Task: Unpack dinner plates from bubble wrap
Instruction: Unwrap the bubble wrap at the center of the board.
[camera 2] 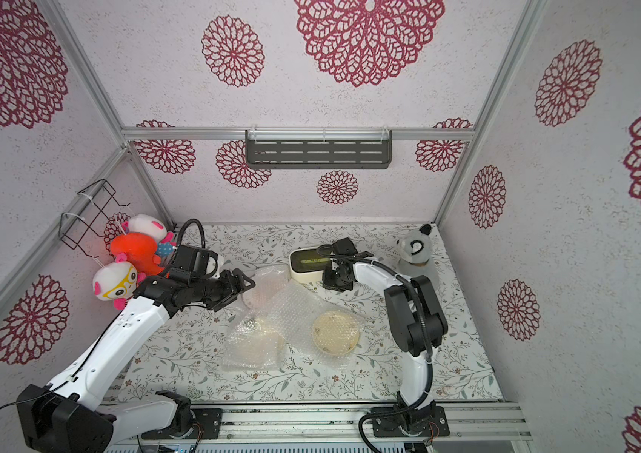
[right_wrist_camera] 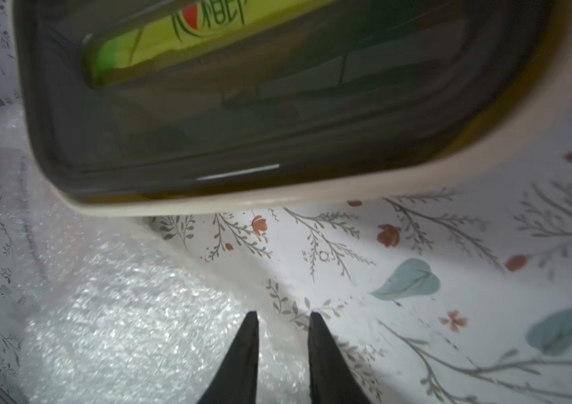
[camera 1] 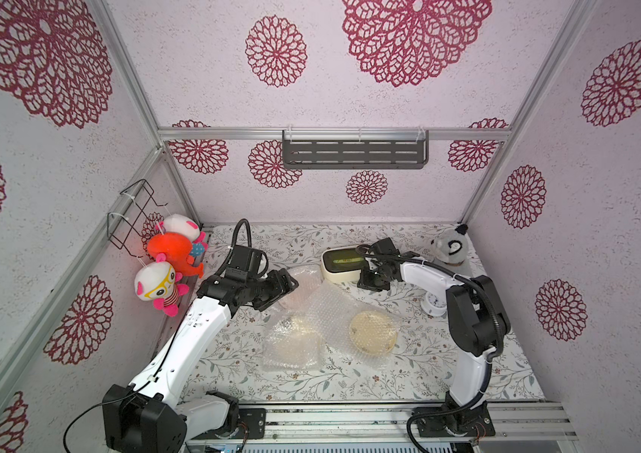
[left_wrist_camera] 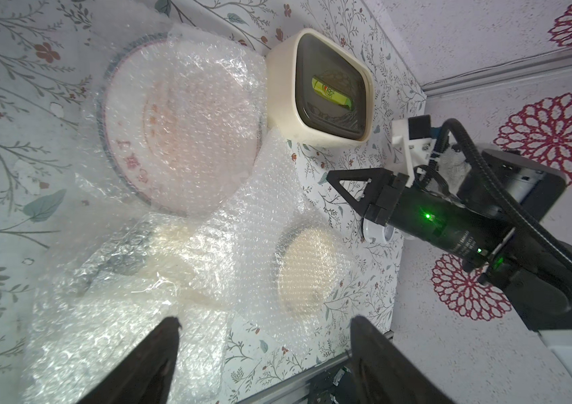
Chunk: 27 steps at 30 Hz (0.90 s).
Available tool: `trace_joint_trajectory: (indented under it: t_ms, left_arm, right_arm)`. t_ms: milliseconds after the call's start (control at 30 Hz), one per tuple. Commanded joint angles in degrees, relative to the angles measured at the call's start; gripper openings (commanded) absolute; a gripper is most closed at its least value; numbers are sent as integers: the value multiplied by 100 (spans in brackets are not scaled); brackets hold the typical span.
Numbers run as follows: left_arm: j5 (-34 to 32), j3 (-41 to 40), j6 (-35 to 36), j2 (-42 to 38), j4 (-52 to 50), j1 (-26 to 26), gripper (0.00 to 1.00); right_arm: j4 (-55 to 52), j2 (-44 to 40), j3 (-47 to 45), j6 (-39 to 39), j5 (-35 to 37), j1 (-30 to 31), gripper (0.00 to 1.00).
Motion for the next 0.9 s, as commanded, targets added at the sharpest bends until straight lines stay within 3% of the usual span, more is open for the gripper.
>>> trace_joint_trajectory:
  t_ms: [0,400,567,667,867]
  left_arm:
    - [-104,-61,-31,-142,-66,-23,80]
    - [-91,-393,-366,-345,-94,-129,80]
    - [-137,-487,-413,-406,-182,-185,80]
    - [-143,-584,-444,-429,-84,-192,80]
    - [-332,-672,-322,-555,90,29,81]
  right_arm:
    - [324,194,598,272,-228,-28,26]
    - [629,1735,2453,619,-420,-229,28]
    - [266,2327,3455,440,-428,-281,29]
    - [-488,2010,3722,-157,-96,-160,35]
    - [-2523,328,3015,-1659,1712,899,64]
